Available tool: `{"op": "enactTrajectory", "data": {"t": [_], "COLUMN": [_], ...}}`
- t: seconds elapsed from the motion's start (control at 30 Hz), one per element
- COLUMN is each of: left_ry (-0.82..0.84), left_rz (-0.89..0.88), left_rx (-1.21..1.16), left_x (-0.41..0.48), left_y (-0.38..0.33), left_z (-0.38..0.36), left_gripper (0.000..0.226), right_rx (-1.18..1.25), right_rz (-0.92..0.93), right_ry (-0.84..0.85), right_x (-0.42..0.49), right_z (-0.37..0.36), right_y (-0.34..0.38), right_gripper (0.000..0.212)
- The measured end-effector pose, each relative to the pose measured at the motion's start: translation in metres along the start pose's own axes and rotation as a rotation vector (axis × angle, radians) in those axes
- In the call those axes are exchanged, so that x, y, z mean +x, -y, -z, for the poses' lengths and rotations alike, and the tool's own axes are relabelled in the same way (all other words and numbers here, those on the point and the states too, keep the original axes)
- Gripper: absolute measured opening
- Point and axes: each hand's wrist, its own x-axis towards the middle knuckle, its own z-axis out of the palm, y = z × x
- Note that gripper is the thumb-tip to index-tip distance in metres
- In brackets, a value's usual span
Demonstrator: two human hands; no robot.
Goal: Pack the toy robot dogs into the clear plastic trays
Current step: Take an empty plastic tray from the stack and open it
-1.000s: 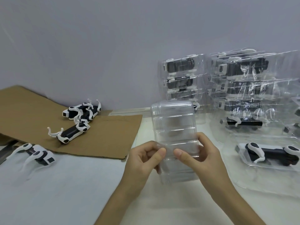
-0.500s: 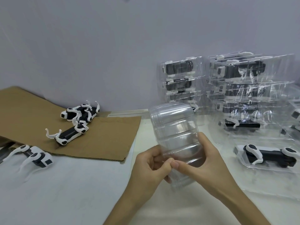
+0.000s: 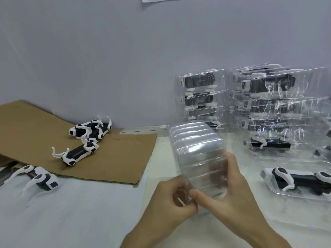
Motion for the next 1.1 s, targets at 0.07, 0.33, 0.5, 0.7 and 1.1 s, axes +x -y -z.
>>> {"op": "enactTrajectory", "data": {"t": [0.07, 0.33, 0.5, 0.7, 1.1], "left_ry": [-0.014, -0.140, -0.214, -0.238, -0.300], "left_rz": [0.002, -0.116, -0.153, -0.191, -0.224], "left_rx": [0.014, 0.079, 0.108, 0.132, 0.174], "left_x": [0.000, -0.004, -0.004, -0.004, -0.002], "left_y": [0.001, 0.006, -0.001, -0.005, -0.005], "left_z": [-0.001, -0.022, -0.027, -0.028, -0.027], "left_gripper": [0.010, 0.025, 0.012, 0.009, 0.010], "right_rx": [0.008, 0.028, -0.037, -0.118, -0.116], "right_rz": [0.002, 0.022, 0.062, 0.062, -0.015], "right_ry": [0.062, 0.124, -0.039, -0.138, -0.208], "right_x": [0.001, 0.004, 0.002, 0.002, 0.008], "right_z": [0.004, 0.010, 0.004, 0.001, 0.008], "right_y": [-0.001, -0.007, -0.011, -0.010, -0.013], "right_gripper": [0.076, 0.088, 0.107, 0.110, 0.110]}}
